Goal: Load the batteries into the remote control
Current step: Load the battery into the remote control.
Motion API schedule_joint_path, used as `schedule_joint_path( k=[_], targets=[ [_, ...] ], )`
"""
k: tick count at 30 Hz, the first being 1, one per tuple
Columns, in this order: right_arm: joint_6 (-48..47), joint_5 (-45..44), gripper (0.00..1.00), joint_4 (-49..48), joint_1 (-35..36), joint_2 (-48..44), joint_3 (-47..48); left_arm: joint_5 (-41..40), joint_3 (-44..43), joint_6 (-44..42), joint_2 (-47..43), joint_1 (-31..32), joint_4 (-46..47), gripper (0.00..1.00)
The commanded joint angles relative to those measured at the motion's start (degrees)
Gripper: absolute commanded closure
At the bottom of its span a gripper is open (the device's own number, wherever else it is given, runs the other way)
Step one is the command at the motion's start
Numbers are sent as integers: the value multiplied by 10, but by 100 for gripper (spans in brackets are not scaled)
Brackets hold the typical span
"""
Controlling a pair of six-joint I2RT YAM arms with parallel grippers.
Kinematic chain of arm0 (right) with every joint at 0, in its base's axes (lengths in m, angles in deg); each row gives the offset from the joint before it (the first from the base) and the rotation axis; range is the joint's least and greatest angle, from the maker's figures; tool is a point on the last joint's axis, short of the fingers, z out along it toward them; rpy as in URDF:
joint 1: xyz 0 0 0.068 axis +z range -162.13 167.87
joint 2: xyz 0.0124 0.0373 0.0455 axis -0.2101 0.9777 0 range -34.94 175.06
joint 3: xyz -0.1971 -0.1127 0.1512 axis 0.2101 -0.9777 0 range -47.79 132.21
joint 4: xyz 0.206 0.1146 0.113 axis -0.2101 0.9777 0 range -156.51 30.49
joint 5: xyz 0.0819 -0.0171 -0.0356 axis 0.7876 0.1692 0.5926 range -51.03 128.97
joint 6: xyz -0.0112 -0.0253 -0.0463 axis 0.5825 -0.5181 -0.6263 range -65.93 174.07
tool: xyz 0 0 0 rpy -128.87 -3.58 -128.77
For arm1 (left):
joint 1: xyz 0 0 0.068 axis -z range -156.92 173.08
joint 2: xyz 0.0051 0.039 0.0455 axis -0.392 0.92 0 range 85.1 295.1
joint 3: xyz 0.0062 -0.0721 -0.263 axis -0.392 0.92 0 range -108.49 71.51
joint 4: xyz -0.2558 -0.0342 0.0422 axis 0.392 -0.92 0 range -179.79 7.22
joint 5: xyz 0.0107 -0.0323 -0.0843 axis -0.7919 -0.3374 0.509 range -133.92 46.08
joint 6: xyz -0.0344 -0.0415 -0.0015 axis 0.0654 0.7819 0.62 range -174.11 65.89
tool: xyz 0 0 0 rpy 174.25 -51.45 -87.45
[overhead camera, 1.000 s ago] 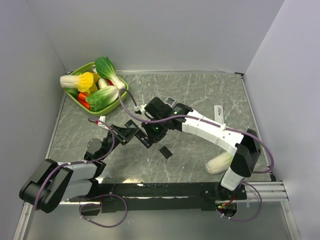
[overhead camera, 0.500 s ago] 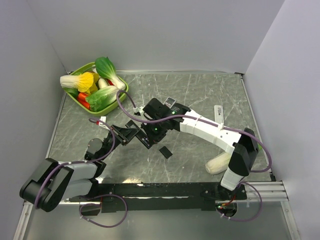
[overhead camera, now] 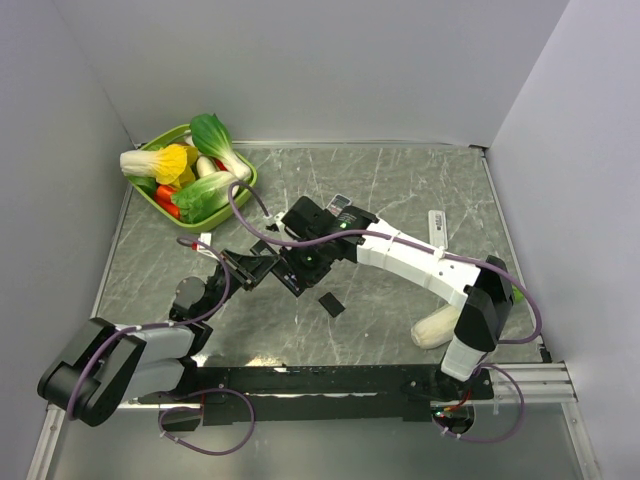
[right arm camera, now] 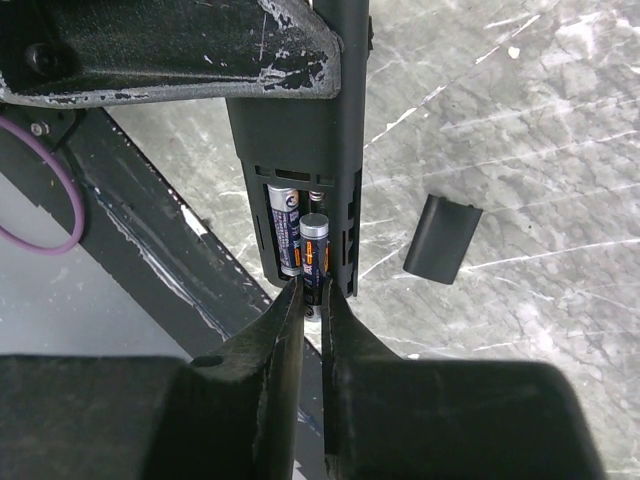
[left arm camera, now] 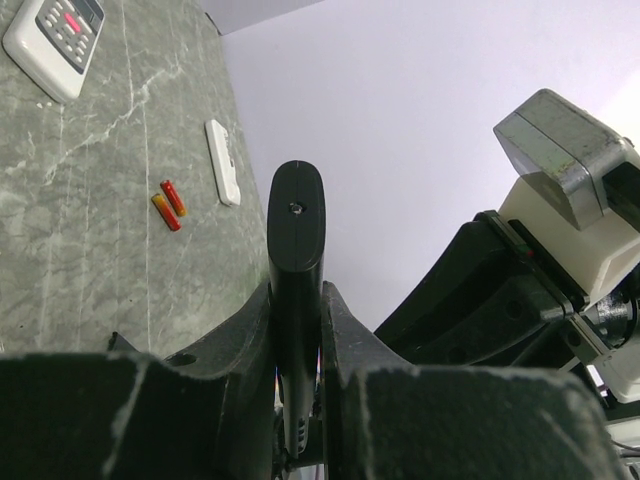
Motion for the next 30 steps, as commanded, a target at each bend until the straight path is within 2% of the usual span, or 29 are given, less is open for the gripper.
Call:
schedule_joint_path(
  k=[1, 12, 30],
  targets=[
    [3, -36, 84, 19, 4, 20, 32, -8, -10, 31, -13, 6, 107, 98],
    [-1, -61, 80, 45, 18, 37, 67, -42, -5, 48, -28, 18, 77, 98],
    [-11, -93, 67, 68, 27, 39, 104, -48, -6, 57, -29, 26, 67, 98]
  ],
)
